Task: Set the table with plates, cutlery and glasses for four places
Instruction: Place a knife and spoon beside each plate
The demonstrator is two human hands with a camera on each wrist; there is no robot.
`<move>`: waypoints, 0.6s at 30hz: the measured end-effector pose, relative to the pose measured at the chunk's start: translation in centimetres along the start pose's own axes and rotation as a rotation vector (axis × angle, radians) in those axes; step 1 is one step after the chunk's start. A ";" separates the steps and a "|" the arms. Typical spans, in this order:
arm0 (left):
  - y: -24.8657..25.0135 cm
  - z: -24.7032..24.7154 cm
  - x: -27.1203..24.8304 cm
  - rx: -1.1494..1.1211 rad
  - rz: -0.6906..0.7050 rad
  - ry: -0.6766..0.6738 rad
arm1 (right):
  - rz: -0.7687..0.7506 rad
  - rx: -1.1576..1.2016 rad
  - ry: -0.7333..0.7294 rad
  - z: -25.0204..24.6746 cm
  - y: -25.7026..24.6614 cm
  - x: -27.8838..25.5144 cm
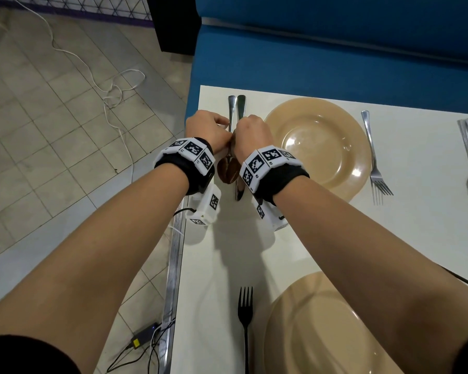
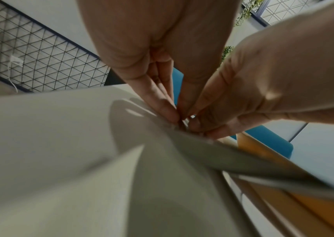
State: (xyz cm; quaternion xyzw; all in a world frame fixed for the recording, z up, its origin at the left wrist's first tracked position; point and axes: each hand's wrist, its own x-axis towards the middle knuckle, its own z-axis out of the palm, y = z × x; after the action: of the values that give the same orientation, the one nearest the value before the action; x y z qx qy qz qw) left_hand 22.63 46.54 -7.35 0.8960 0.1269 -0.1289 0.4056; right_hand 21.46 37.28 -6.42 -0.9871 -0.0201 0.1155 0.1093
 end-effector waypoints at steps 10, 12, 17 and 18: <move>0.7 0.0 -0.7 -0.007 -0.011 0.025 | -0.019 0.069 0.044 -1.3 1.3 -1.5; 1.3 0.0 -1.4 -0.038 -0.003 0.066 | -0.003 0.134 0.069 -2.3 2.3 -2.1; 5.1 1.6 -4.7 -0.103 0.115 0.130 | 0.078 0.330 0.179 -5.1 7.1 -4.6; 6.4 2.5 -5.6 -0.121 0.137 0.101 | 0.114 0.396 0.197 -5.7 8.6 -5.3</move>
State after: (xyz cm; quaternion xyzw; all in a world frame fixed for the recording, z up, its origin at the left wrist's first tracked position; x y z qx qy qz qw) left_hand 19.18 39.93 -2.63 0.8817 0.0931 -0.0475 0.4601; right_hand 17.72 27.35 -1.71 -0.9524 0.0696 0.0260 0.2957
